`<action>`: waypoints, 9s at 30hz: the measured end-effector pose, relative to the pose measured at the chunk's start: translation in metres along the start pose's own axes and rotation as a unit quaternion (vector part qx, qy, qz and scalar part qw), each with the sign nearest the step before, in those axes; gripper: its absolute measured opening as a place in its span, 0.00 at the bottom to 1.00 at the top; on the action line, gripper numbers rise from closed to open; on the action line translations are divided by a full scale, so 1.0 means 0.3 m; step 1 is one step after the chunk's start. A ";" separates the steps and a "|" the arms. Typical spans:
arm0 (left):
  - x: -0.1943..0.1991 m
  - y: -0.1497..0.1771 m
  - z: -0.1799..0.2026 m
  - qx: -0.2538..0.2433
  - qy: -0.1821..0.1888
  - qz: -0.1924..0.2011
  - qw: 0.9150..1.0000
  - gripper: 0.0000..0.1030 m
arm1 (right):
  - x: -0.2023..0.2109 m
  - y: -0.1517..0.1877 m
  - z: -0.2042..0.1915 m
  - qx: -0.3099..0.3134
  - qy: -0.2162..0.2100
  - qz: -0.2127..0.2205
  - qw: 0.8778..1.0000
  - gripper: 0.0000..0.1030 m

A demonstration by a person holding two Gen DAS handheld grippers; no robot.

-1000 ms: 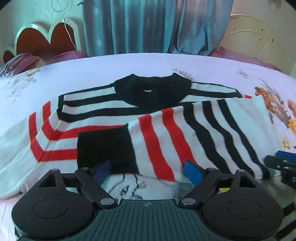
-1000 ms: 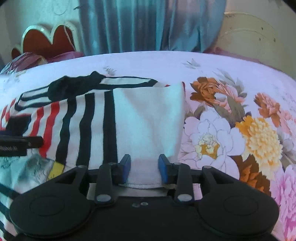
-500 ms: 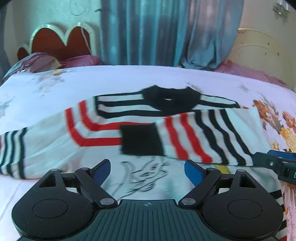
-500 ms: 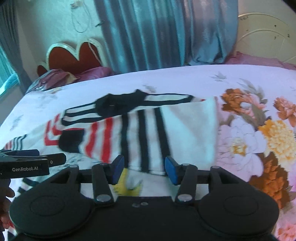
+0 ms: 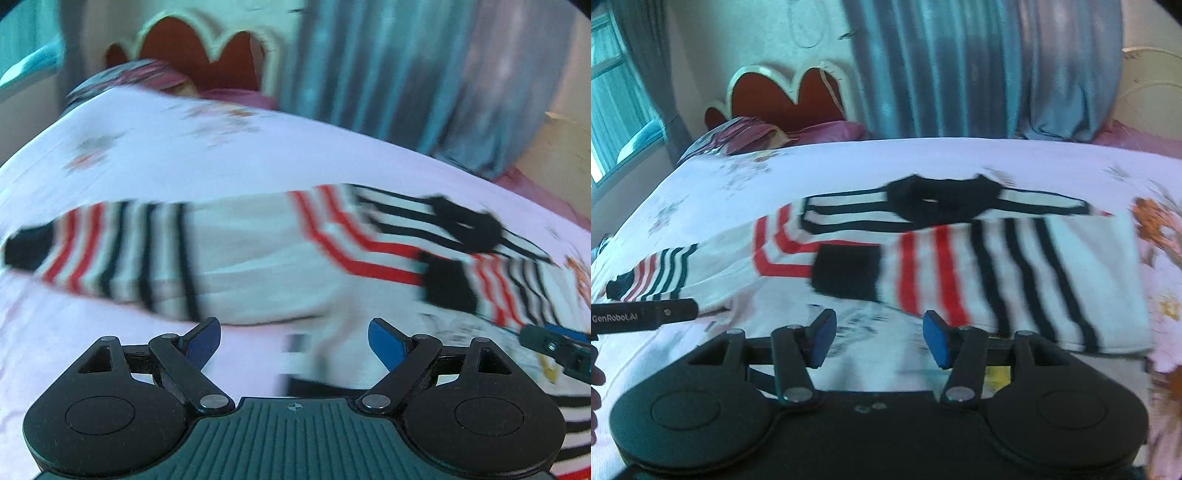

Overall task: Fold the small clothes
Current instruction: 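Grasp the black cuff of the other sleeve with the left gripper, then fold the held sleeve over the sweater body with the left gripper, then open the left gripper to release the sleeve onto the sweater, then grasp the sweater hem with both grippers and fold it toward the collar, then open both grippers and pull them back from the folded sweater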

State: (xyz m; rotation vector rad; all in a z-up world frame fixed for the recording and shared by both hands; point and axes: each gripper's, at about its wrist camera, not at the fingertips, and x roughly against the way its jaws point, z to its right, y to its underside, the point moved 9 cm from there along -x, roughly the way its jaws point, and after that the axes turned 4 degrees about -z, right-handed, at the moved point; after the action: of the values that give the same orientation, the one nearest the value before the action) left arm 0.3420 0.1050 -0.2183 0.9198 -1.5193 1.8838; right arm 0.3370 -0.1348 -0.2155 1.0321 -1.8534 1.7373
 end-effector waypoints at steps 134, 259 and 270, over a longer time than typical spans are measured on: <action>-0.127 -0.023 0.042 -0.001 0.066 0.048 0.997 0.63 | -0.053 0.015 0.556 -0.188 0.057 0.007 0.981 0.40; 0.181 0.532 0.093 -0.203 0.069 0.011 0.977 0.71 | 0.341 0.643 0.156 -0.020 0.146 -0.062 0.987 0.38; 0.257 0.647 0.113 -0.227 0.083 0.008 0.970 0.72 | 0.381 0.707 0.059 -0.006 0.124 -0.068 0.990 0.42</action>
State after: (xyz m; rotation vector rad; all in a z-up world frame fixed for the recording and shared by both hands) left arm 0.1511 0.0300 -0.2705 0.5270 -1.7507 1.4826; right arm 0.1101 -0.1890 -0.2792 0.8704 -1.6011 1.6880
